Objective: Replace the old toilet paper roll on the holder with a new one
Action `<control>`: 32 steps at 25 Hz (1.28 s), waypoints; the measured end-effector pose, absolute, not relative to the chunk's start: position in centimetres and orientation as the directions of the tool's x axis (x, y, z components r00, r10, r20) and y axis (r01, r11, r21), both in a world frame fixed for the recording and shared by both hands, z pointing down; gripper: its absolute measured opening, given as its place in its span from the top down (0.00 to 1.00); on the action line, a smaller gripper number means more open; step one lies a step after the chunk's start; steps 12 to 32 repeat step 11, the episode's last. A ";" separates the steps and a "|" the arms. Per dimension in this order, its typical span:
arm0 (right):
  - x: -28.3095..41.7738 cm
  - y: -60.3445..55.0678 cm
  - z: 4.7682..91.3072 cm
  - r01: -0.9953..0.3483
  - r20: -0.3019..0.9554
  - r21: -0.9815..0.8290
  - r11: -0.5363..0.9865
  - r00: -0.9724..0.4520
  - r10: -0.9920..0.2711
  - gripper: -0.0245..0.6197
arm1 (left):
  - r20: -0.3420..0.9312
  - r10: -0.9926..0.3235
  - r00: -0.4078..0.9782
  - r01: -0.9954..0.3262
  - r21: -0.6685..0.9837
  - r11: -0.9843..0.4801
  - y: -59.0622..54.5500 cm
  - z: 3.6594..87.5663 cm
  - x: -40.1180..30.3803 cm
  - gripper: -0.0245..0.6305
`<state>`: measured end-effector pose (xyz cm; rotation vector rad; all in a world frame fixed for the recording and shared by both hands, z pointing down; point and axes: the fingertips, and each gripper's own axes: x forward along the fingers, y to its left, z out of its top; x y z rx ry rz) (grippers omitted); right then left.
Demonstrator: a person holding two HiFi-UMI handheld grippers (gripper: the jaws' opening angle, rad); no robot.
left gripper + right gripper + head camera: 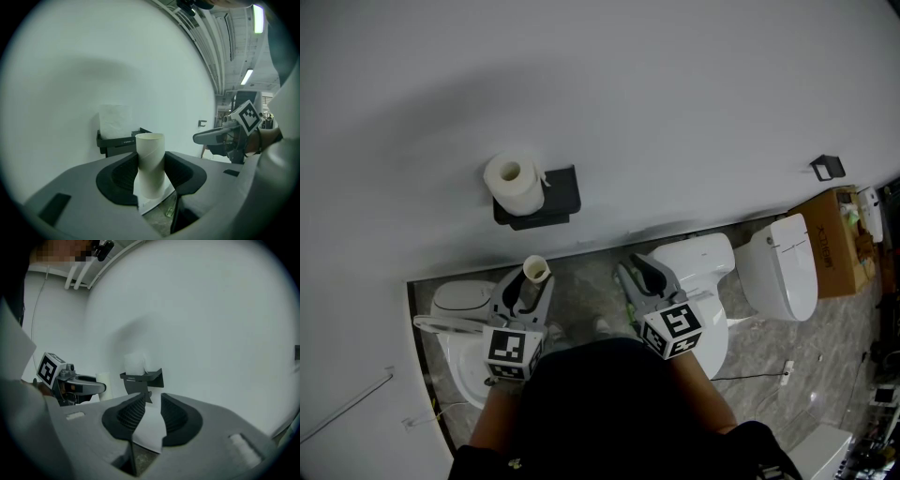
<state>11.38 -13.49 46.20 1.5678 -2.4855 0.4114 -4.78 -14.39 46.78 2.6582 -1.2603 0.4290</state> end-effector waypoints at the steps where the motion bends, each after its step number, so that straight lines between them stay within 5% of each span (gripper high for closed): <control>1: 11.4 -13.5 46.2 -0.903 0.290 -0.140 0.407 -0.431 -0.855 0.81 | 0.328 -0.727 0.603 -0.776 0.029 -0.630 -14.4 46.8 -4.8 0.68; 32: 11.2 -13.7 46.1 -0.899 0.286 -0.142 0.415 -0.439 -0.852 0.81 | 0.334 -0.732 0.594 -0.782 0.027 -0.623 -14.3 46.8 -5.2 0.68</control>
